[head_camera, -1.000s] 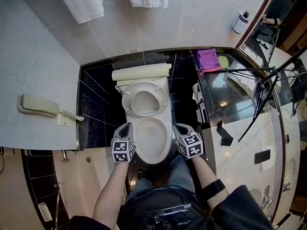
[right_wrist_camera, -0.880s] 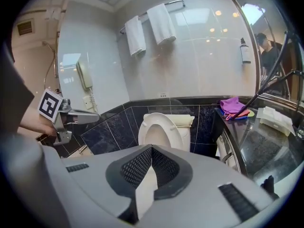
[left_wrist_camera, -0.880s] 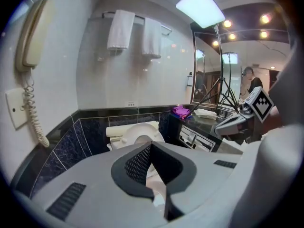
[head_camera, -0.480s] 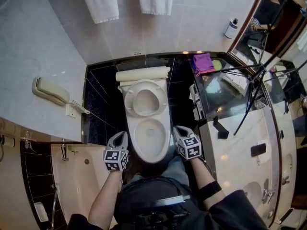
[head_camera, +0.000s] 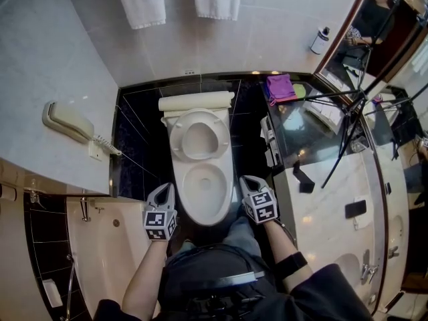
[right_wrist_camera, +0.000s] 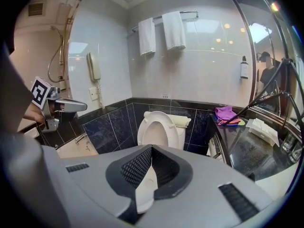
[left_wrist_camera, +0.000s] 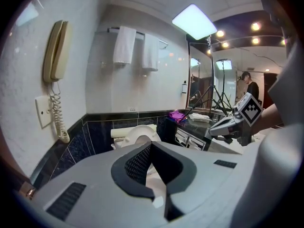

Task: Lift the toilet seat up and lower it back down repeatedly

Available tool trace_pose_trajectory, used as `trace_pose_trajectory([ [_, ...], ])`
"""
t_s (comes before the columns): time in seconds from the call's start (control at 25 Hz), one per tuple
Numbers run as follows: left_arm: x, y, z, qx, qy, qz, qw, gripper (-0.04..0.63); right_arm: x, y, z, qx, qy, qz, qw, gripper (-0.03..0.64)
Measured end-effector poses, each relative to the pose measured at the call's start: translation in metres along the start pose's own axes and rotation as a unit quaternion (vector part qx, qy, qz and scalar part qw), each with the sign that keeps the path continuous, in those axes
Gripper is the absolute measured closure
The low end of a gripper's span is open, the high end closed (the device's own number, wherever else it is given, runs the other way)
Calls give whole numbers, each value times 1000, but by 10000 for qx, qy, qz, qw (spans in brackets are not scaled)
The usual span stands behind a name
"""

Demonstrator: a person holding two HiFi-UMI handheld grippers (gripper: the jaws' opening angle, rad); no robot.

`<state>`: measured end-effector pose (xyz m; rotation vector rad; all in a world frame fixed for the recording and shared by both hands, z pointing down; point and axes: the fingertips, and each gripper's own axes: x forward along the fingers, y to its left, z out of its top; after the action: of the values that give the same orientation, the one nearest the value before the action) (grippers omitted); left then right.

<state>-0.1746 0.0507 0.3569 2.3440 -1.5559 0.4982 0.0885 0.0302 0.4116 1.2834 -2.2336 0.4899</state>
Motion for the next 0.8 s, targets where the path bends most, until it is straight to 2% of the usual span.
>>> trace_pose_trajectory([
  [0.24,10,6,5,-14,-3,174,9998,598,16,-16,23,-609,137,-116,9980,591],
  [0.4,24,13,8,19,3,280,9996,597,51,-35,40,-1247,203,-98,9919,537],
  [0.56,41,14,8,165,59,354,9992,598,94,-54,62,-1865,311,-121,9819,443],
  [0.8,74,13,1,171,186,569,9981,597,177,-81,78,-2665,476,47,9627,386],
])
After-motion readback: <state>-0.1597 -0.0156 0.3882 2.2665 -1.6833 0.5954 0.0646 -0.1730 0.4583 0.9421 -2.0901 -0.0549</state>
